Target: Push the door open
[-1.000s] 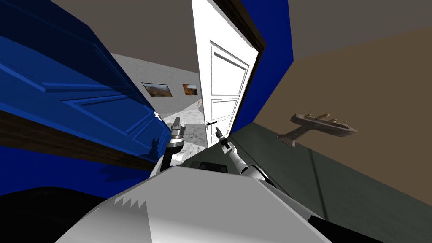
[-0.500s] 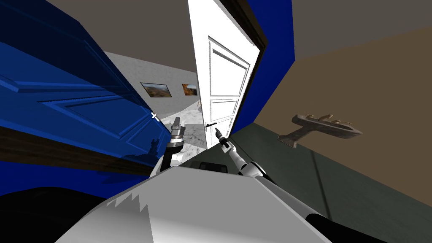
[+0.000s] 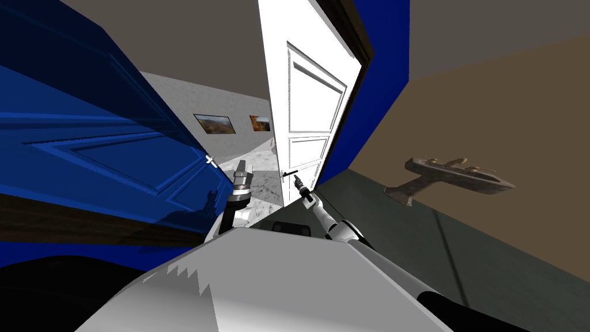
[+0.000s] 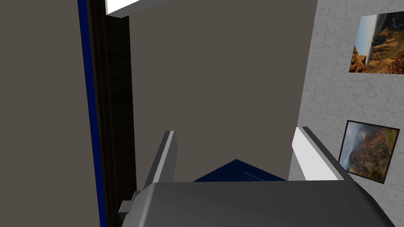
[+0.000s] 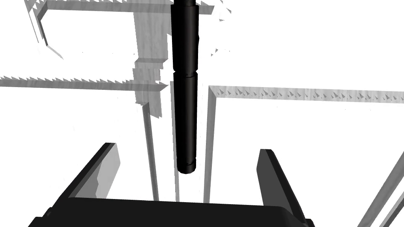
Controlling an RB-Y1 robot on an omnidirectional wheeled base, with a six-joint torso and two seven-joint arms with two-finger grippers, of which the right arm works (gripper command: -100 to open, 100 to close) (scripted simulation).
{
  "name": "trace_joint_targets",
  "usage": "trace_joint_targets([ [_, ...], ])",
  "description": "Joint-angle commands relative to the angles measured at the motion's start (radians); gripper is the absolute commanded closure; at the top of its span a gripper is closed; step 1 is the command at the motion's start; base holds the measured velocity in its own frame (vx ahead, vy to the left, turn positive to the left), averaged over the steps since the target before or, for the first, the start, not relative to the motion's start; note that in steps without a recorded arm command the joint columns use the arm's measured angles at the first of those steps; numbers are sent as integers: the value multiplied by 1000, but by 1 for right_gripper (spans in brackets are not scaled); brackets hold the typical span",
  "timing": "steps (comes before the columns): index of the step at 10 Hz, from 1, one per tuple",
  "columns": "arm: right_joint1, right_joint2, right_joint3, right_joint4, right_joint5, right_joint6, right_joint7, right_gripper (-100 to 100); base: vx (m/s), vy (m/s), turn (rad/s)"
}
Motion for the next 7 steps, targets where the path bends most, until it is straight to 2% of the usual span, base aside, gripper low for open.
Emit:
trace_joint_targets([
  [1,0,2,-4,3,-1,0,4,-100,157,86,20],
  [5,-2,15,-19,13,-4,1,19,-100,183,114,35],
  [6,-2,12,-17,12,-4,1,17,-100,75,53,1],
  [7,-2,12,-17,12,-4,1,17,100,-8,-6,-3],
])
